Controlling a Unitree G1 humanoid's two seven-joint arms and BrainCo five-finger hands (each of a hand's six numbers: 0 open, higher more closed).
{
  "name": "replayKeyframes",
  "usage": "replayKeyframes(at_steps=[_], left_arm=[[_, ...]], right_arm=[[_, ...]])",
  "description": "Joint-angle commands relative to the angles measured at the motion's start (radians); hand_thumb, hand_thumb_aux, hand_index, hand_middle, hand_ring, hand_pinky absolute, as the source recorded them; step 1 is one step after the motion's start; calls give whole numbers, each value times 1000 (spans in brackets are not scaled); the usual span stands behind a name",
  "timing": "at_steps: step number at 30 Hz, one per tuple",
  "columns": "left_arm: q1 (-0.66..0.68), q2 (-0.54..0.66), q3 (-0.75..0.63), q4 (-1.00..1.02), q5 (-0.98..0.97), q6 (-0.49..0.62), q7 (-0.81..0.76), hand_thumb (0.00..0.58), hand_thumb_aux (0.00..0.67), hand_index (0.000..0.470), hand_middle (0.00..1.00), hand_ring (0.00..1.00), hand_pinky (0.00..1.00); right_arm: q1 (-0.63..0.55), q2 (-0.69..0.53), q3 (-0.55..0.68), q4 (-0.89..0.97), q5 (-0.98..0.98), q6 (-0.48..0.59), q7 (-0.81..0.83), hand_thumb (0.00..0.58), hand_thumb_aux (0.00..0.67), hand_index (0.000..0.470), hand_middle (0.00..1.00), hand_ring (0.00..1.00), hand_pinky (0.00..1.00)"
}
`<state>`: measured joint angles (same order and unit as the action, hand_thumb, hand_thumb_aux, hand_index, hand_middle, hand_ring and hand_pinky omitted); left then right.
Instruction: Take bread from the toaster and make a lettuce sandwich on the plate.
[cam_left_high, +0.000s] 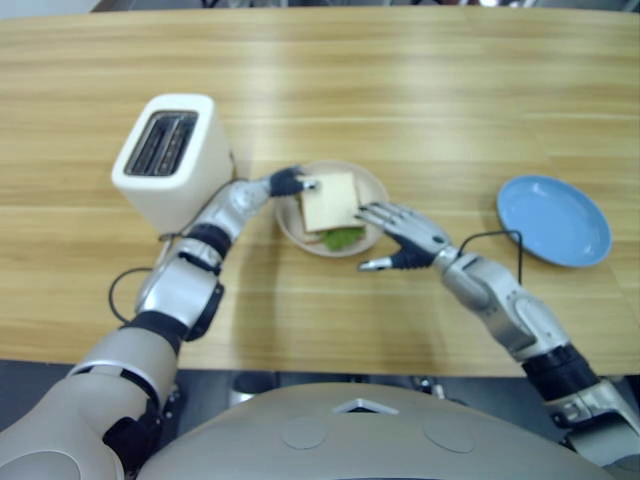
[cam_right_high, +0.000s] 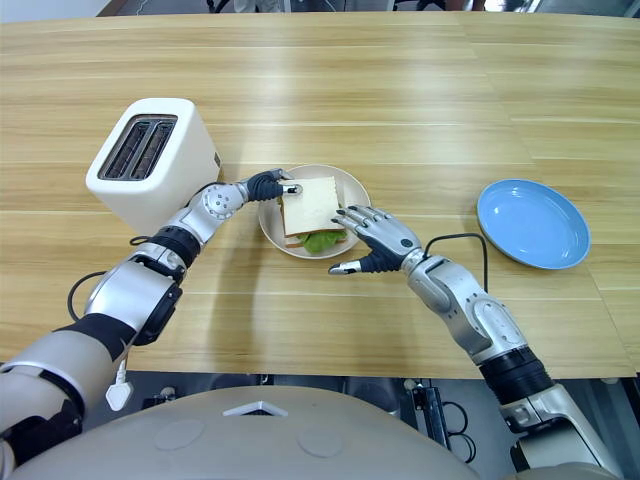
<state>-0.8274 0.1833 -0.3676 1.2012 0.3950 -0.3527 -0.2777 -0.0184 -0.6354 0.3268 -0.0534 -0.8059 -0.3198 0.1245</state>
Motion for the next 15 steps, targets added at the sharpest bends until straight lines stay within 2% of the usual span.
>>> replayKeyframes(at_steps=[1,15], left_arm=[[-3,11,-24,43,40,14,9,580,670,460,1000,1000,1000],[14,1,-55,67,80,25,7,580,670,460,1000,1000,1000]], right_arm=[[-26,5,42,-4,-37,-18,27,0,0,0,0,0,0],[-140,27,88,14,-116,-29,39,0,0,0,0,0,0]])
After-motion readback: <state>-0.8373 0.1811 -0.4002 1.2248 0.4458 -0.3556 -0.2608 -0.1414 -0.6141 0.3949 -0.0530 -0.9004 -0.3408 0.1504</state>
